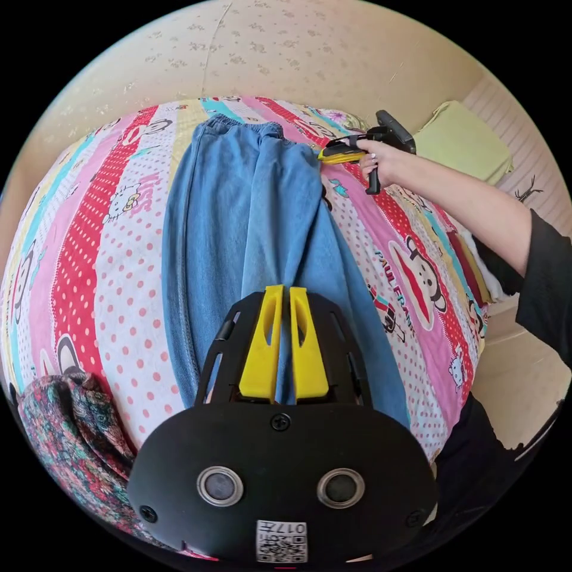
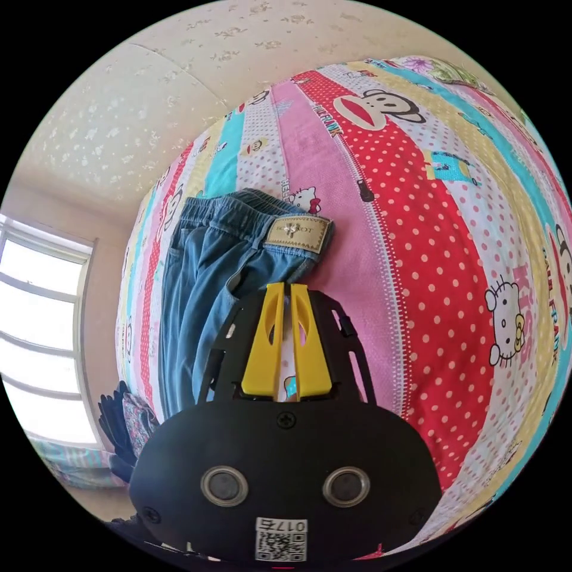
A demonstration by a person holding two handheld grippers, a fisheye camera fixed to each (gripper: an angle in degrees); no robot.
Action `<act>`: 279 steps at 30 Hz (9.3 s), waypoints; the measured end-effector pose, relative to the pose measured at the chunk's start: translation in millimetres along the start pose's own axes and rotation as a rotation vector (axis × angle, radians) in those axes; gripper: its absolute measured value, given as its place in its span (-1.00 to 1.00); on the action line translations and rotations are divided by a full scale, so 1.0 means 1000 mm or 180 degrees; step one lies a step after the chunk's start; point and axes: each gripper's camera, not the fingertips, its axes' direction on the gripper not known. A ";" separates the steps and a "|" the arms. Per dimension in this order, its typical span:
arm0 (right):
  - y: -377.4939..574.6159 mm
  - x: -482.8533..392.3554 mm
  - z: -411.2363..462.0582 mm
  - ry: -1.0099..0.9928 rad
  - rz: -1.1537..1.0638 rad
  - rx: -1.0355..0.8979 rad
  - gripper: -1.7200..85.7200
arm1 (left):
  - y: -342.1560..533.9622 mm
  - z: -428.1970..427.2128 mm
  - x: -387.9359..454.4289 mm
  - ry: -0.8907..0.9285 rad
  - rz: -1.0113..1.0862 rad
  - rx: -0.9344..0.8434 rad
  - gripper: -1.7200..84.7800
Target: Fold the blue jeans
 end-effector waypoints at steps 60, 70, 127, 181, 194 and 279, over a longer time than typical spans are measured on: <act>0.314 -0.098 -0.039 -0.0302 -0.1974 -0.0723 -0.61 | 0.169 -0.126 -0.044 0.0403 0.0102 0.0397 -0.81; 0.507 -0.124 -0.013 -0.0113 -0.2064 -0.1058 -0.82 | 0.267 -0.106 0.054 -0.0854 0.0083 -0.0095 -0.97; 0.856 -0.146 -0.103 -0.0256 -0.1868 -0.1595 -0.91 | 0.486 -0.210 0.126 -0.0244 -0.0342 -0.0064 -0.97; 0.748 -0.135 -0.225 -0.1758 -0.1488 -0.1185 -0.89 | 0.626 -0.322 0.187 0.0260 -0.0371 0.0400 -0.68; 0.683 -0.163 -0.249 -0.2092 -0.1265 -0.1193 -0.91 | 0.593 -0.330 0.302 -0.0689 0.0312 0.0983 -0.58; 0.560 0.056 -0.253 -0.0418 -0.1821 -0.0867 -0.73 | 0.219 -0.155 0.251 -0.0295 0.0267 -0.0086 -0.70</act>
